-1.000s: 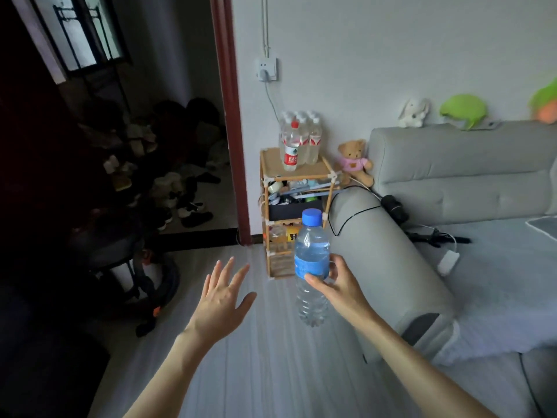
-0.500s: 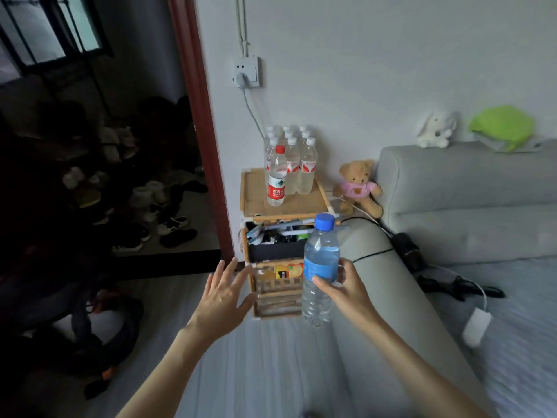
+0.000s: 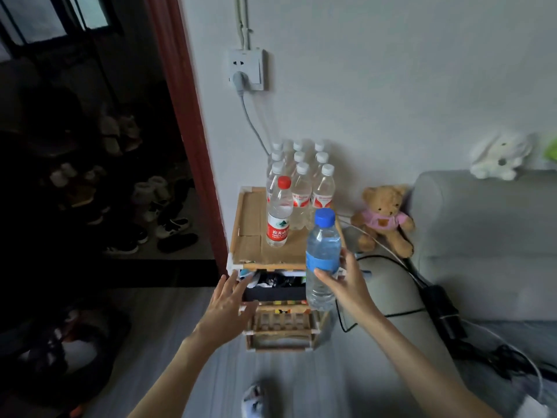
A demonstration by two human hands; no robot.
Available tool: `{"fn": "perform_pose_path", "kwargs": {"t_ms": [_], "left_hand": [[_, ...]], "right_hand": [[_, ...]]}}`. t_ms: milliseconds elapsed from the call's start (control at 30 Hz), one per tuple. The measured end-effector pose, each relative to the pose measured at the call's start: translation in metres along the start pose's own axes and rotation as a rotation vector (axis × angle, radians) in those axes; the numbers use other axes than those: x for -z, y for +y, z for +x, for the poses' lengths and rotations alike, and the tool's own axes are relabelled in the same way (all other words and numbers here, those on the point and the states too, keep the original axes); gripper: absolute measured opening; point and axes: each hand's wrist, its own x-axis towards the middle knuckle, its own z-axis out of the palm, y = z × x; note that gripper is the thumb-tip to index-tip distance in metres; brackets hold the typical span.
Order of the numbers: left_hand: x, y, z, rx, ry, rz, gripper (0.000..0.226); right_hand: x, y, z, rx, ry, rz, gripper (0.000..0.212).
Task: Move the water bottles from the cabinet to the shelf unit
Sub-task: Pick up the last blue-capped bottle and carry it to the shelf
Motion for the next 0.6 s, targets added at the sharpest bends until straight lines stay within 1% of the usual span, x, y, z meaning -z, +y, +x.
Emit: {"fn": "perform_pose_path", "kwargs": {"t_ms": [33,67,100,200,267,333,400,467,533,600], "left_hand": [[-0.002,-0.008,0.018,-0.004,0.003,0.002,0.085],[-0.006,-0.016,0.039,-0.007,-0.007,0.007,0.087],[-0.008,-0.023,0.058,-0.027,-0.008,0.013,0.082],[-0.010,-0.029,0.104,-0.087,-0.036,0.038,0.057],[-0.010,-0.031,0.128,-0.091,-0.013,0.094,0.055],[-0.013,-0.037,0.151,-0.100,-0.064,0.148,0.056],[-0.019,-0.039,0.167,-0.087,-0.140,0.150,0.060],[-0.032,-0.046,0.180,-0.072,-0.197,0.171,0.073],[-0.045,-0.053,0.187,-0.045,-0.208,0.171,0.085],[-0.051,-0.056,0.193,-0.039,-0.213,0.187,0.084]], "right_hand": [[-0.003,0.000,0.015,-0.002,-0.004,0.019,0.048],[-0.006,0.002,0.033,-0.006,0.007,0.030,0.047],[-0.009,0.002,0.051,-0.005,0.022,0.044,0.047],[-0.019,0.006,0.100,-0.016,0.064,0.072,0.050],[-0.024,0.010,0.127,-0.040,0.095,0.059,0.059],[-0.028,0.015,0.149,-0.057,0.119,0.037,0.062],[-0.031,0.021,0.165,-0.068,0.128,0.038,0.059],[-0.035,0.026,0.176,-0.075,0.117,0.032,0.055],[-0.039,0.030,0.184,-0.054,0.124,0.017,0.053],[-0.045,0.036,0.190,-0.038,0.145,0.012,0.052]]}}
